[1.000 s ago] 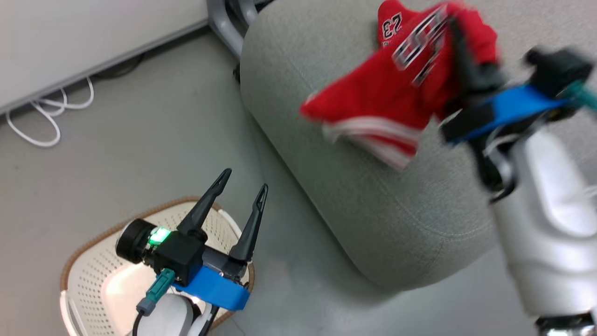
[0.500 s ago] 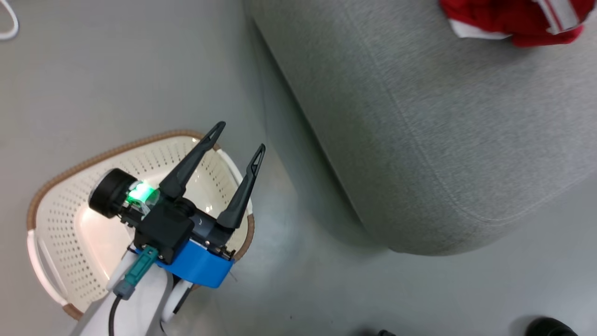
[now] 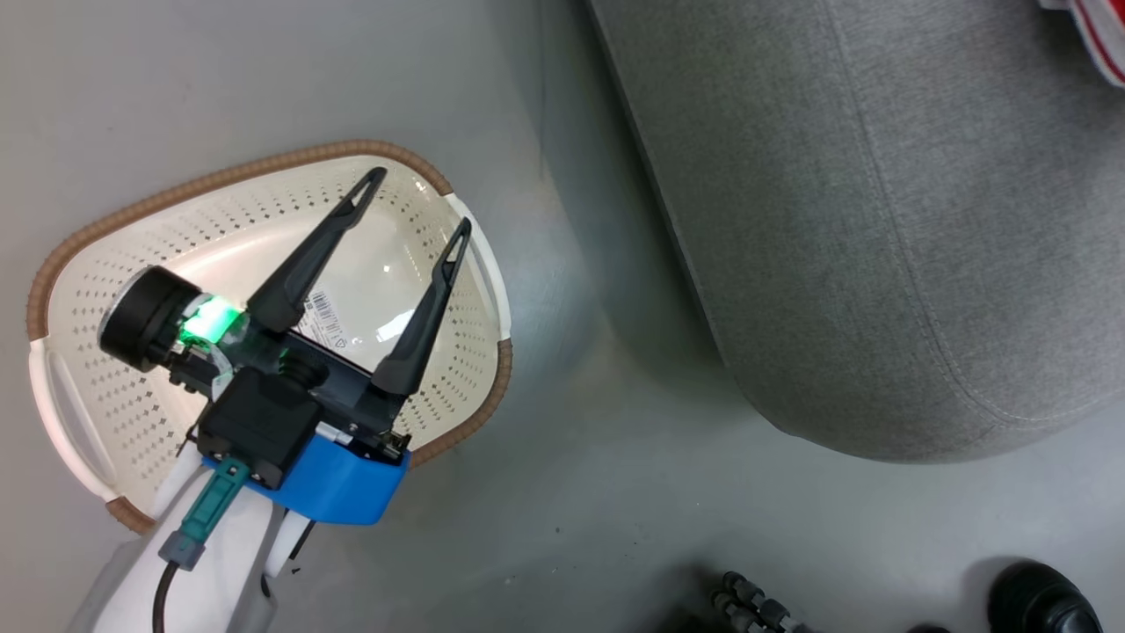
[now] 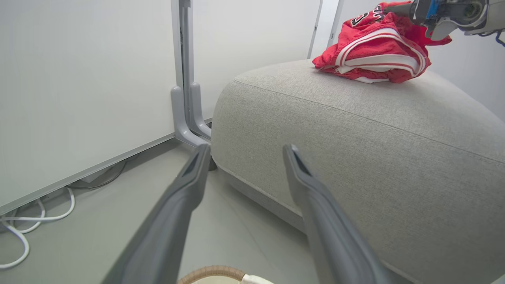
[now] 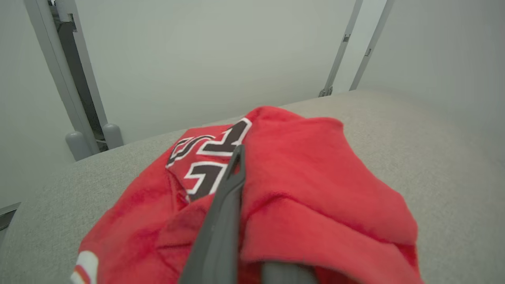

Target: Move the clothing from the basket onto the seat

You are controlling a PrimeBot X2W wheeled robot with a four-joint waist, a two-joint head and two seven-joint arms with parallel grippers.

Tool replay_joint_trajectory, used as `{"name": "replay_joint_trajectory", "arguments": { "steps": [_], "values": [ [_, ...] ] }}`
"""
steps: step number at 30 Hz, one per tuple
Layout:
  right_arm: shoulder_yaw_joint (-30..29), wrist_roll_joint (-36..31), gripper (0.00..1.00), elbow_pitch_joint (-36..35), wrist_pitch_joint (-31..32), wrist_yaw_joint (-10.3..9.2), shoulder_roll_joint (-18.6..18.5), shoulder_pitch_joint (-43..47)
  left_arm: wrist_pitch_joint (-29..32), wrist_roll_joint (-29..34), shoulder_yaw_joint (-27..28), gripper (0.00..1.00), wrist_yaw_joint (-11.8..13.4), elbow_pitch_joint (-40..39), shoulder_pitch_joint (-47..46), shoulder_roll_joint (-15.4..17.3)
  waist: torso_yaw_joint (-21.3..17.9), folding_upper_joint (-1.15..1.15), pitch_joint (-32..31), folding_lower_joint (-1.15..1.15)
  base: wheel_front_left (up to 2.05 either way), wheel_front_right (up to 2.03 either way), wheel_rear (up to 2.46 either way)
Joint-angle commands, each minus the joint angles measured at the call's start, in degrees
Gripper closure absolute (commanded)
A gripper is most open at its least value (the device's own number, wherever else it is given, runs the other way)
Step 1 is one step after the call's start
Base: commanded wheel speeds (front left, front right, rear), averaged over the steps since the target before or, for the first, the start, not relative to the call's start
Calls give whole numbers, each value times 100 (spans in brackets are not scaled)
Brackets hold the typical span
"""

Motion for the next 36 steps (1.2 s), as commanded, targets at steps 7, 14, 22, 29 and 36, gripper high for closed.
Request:
{"name": "replay_joint_trajectory", "arguments": {
  "steps": [7,14,22,29,36],
  "values": [
    [-121,-192,0,664,-30,1,-19,-126,-28,-3,65,0,26,-3,-62,-24,45,0,-5,-2,0,0,0],
    [-4,-180,0,1003,-28,1,-90,-197,-28,-37,95,0,22,77,-86,-136,54,0,-79,-2,0,0,0],
    [289,-176,0,1221,-35,1,-132,-5,-29,-112,87,0,7,274,-133,-367,165,0,-394,-2,0,0,0],
    [642,-160,0,1225,-102,1,-159,423,-28,-201,137,0,0,520,7,-670,304,0,-931,-2,0,0,0],
    [874,-296,0,1030,-165,1,-188,1084,-28,-353,302,0,-9,865,320,-1007,423,0,-1671,-2,0,0,0]
  ]
}}
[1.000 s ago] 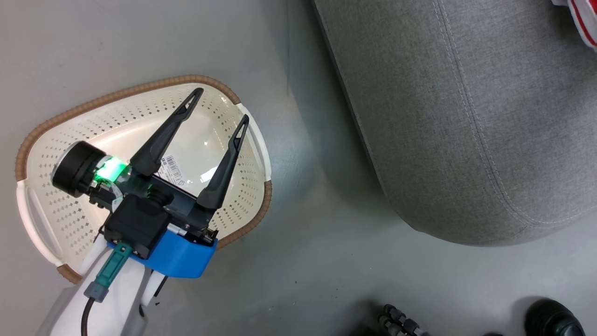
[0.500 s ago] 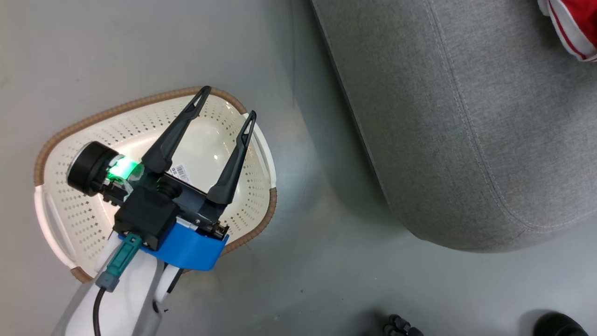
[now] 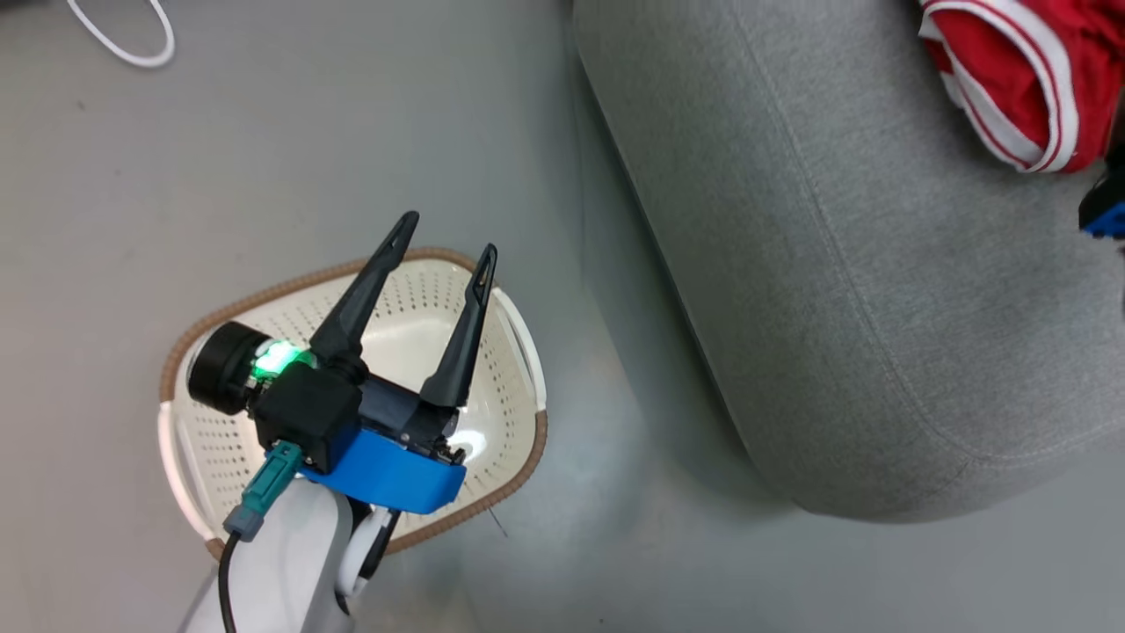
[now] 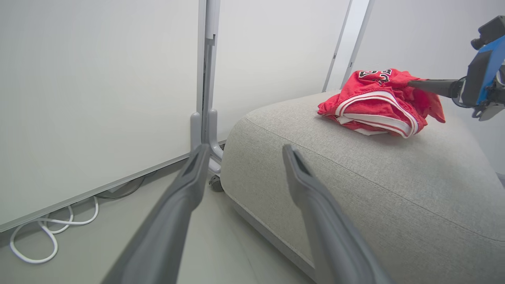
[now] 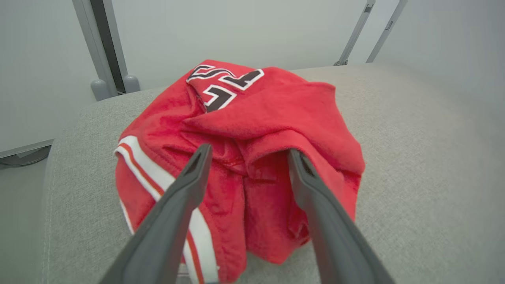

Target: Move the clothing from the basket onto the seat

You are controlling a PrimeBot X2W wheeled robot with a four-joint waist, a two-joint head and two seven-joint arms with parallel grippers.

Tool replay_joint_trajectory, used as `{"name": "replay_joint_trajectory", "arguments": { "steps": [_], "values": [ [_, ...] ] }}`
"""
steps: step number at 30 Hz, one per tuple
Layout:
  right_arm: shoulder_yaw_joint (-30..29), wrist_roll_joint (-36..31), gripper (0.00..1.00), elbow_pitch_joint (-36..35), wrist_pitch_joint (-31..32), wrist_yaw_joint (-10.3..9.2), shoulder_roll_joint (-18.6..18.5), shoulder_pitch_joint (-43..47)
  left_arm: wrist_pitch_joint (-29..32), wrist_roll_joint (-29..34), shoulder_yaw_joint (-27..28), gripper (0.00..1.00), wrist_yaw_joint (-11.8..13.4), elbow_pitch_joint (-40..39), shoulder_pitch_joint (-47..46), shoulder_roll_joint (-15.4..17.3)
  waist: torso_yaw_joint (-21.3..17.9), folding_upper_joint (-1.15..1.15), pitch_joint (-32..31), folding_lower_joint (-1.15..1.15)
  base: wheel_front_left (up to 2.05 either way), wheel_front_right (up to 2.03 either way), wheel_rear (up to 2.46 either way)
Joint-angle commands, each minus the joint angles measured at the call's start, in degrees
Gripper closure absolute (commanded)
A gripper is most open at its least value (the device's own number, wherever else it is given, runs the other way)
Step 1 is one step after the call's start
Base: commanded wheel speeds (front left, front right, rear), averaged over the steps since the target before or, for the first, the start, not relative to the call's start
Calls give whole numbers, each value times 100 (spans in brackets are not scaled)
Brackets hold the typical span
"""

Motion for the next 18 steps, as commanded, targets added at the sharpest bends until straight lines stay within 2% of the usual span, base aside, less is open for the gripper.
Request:
{"name": "replay_joint_trajectory", "arguments": {
  "steps": [1,9,18],
  "values": [
    [35,-31,0,-95,-50,1,-42,247,-27,-44,81,0,-6,93,113,-87,116,0,-449,0,0,0,0],
    [191,15,0,-692,-63,1,34,1112,-28,-197,420,0,-8,473,515,-466,365,0,-1206,0,0,0,0],
    [382,150,0,-2176,-3,1,409,2597,-28,-268,836,0,-8,656,1014,-750,805,0,-1883,0,0,0,0]
  ]
}}
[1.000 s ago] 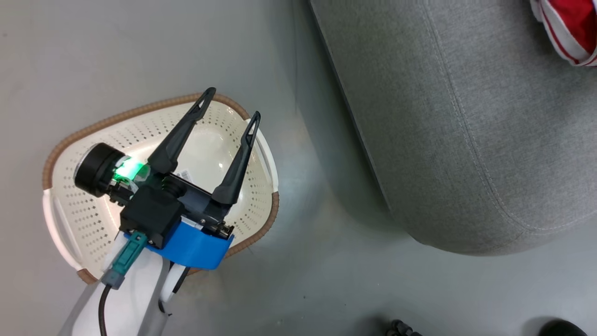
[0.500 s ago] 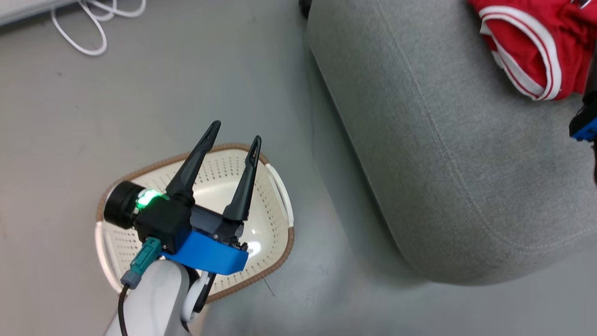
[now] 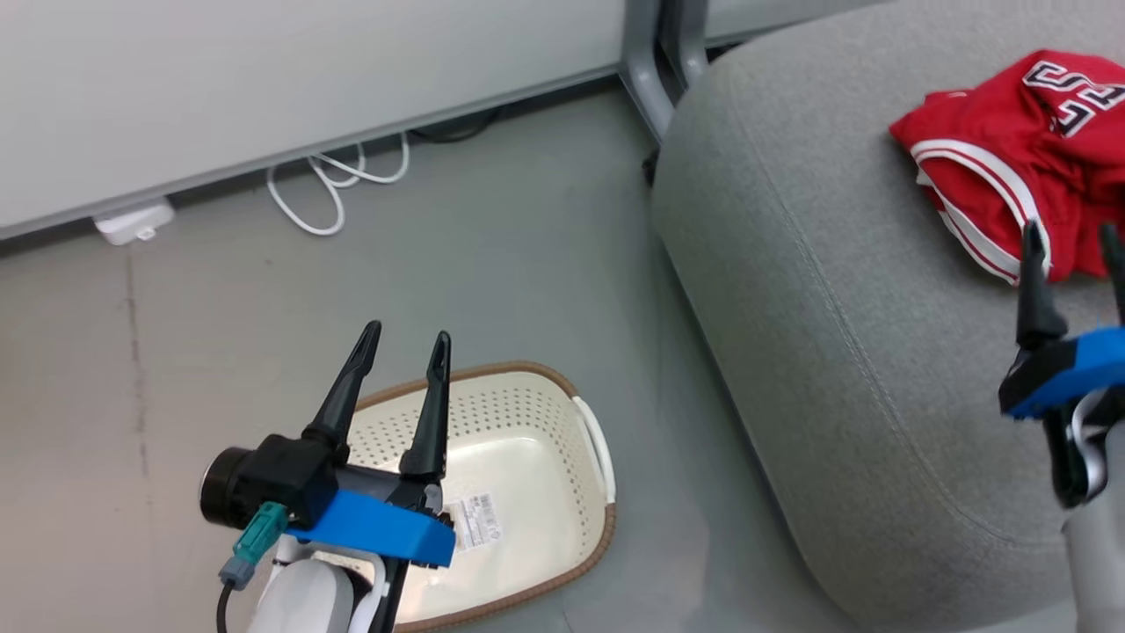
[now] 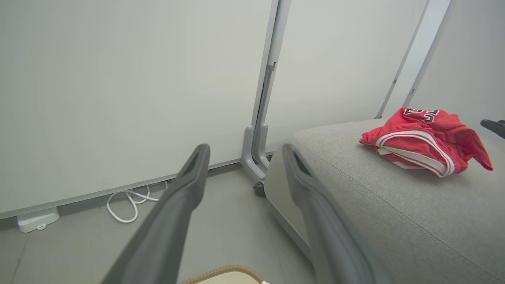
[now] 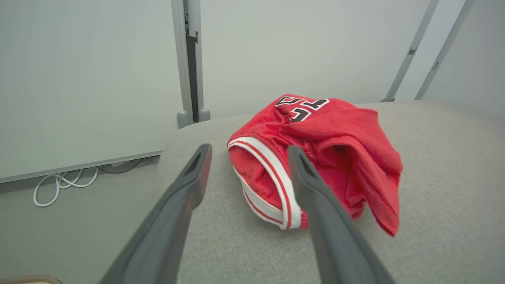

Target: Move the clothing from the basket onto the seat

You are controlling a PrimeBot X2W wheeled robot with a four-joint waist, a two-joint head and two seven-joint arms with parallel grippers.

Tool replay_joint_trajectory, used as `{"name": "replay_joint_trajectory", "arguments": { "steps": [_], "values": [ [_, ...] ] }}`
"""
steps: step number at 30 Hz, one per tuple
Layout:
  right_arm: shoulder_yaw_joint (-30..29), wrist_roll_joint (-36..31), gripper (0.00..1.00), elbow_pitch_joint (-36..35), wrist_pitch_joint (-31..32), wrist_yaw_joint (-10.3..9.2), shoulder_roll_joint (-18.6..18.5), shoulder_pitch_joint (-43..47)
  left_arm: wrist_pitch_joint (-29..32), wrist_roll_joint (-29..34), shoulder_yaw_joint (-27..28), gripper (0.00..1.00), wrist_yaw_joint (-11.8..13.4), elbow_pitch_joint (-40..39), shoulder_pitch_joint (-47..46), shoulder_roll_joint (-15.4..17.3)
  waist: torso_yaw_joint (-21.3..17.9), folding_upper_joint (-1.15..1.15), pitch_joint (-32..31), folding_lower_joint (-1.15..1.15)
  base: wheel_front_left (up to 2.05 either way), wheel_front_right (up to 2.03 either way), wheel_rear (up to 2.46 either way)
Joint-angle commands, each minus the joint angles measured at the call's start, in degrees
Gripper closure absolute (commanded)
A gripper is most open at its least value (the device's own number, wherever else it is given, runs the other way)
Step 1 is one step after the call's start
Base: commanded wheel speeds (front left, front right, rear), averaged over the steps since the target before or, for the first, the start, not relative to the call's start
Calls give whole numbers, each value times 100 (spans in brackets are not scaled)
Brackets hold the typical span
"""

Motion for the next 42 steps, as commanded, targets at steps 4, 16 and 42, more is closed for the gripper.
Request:
{"name": "replay_joint_trajectory", "arguments": {
  "steps": [4,16,42],
  "values": [
    [-21,-128,0,-713,163,1,264,757,-27,-46,224,0,-5,51,217,-82,433,0,-384,2,0,0,0],
    [24,-481,0,-2543,411,1,1033,2301,-27,-38,809,0,-5,195,621,-182,1141,0,-926,2,0,0,0],
    [572,-393,0,-2585,546,1,1161,3117,-27,83,1277,0,-6,689,855,-192,1655,0,-1199,2,0,0,0]
  ]
}}
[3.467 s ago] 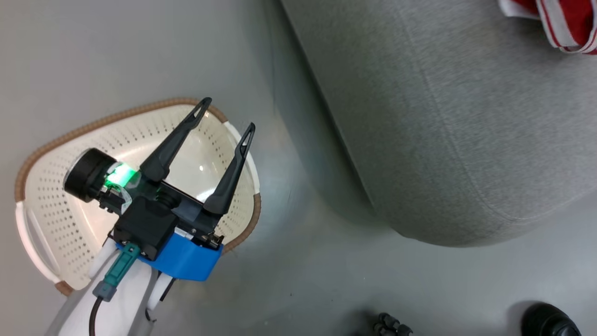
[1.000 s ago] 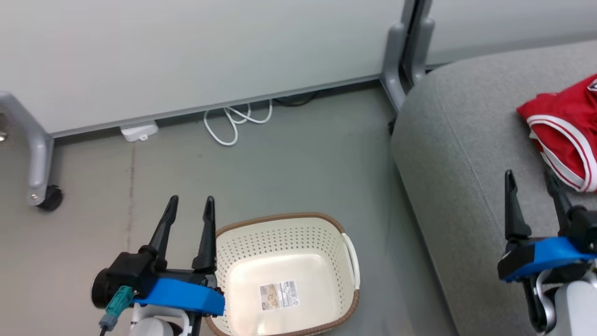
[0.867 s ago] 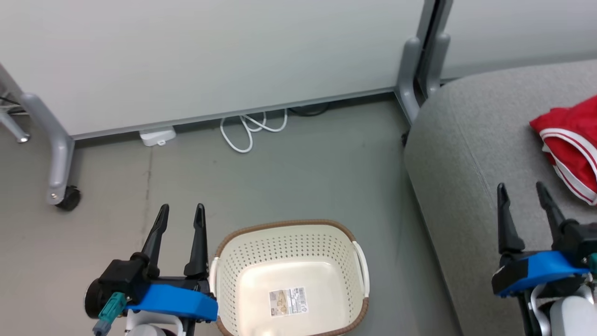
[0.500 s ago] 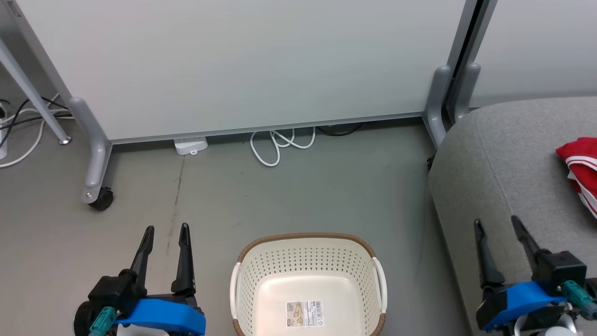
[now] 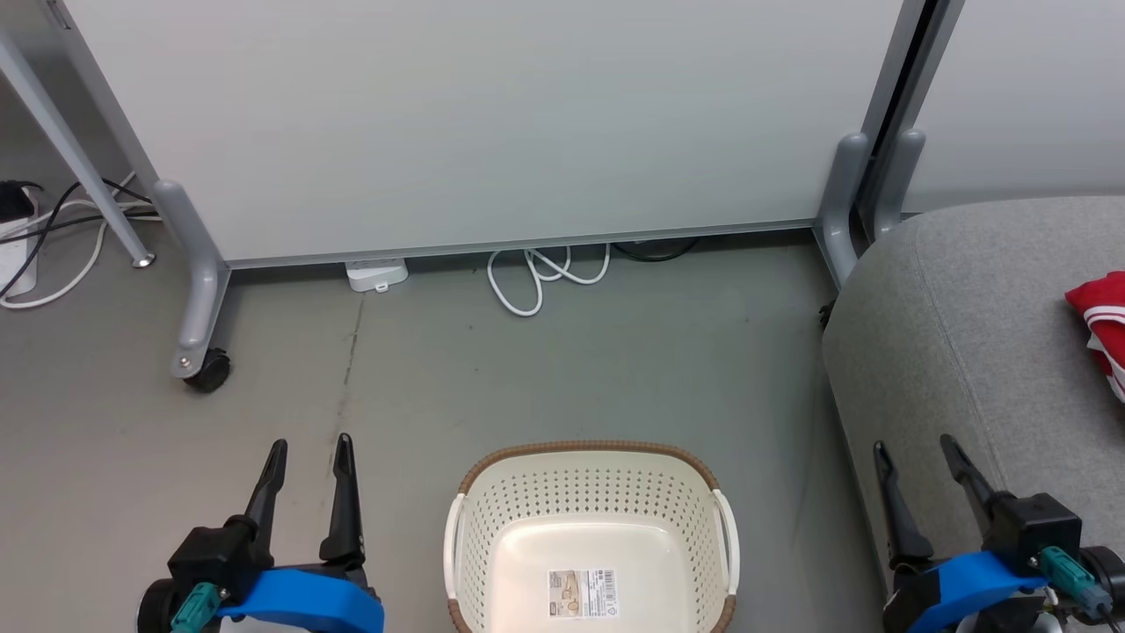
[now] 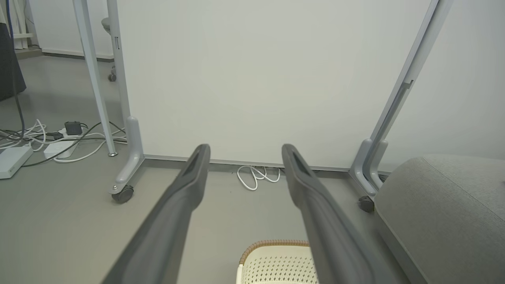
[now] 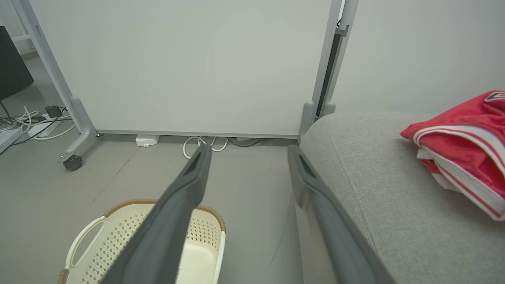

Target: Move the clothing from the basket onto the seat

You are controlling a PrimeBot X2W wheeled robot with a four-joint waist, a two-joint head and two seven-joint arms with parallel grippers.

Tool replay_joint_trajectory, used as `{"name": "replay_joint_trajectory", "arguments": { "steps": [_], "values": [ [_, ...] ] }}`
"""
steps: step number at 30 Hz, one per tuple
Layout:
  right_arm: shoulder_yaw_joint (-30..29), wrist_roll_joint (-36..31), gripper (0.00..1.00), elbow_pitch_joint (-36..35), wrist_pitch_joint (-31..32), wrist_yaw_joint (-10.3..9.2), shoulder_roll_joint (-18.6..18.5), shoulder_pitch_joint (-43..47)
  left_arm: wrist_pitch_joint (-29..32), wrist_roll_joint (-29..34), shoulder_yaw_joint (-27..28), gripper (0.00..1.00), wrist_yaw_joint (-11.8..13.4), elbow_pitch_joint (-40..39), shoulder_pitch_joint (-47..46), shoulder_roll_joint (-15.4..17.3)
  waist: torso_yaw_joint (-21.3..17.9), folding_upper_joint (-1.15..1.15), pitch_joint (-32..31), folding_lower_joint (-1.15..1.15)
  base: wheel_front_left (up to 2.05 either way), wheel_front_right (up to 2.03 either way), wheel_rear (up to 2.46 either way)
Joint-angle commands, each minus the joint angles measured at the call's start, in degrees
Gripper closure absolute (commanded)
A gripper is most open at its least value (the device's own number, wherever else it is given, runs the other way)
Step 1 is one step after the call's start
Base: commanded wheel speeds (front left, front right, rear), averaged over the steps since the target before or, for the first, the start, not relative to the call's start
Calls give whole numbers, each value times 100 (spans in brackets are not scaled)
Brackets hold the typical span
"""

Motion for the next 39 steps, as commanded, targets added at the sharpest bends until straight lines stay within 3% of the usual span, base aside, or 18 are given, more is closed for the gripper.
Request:
{"name": "replay_joint_trajectory", "arguments": {
  "steps": [1,19,20,29,39],
  "values": [
    [14,16,0,30,-53,1,6,5,-27,6,7,0,-5,24,-19,-4,-16,0,16,0,0,0,0],
    [161,170,0,229,-193,1,6,-111,-27,15,-70,0,-5,95,-41,-4,-64,0,56,0,0,0,0],
    [160,169,100,229,-170,0,0,-48,0,2,-65,100,0,87,-10,0,-65,0,56,0,0,0,0],
    [159,210,100,646,-121,0,37,91,39,-46,-72,100,0,461,286,-21,-72,0,58,0,0,0,0],
    [115,1432,100,579,115,0,32,2,282,-1164,-1,100,1,346,190,25,-114,0,43,0,0,0,0]
  ]
}}
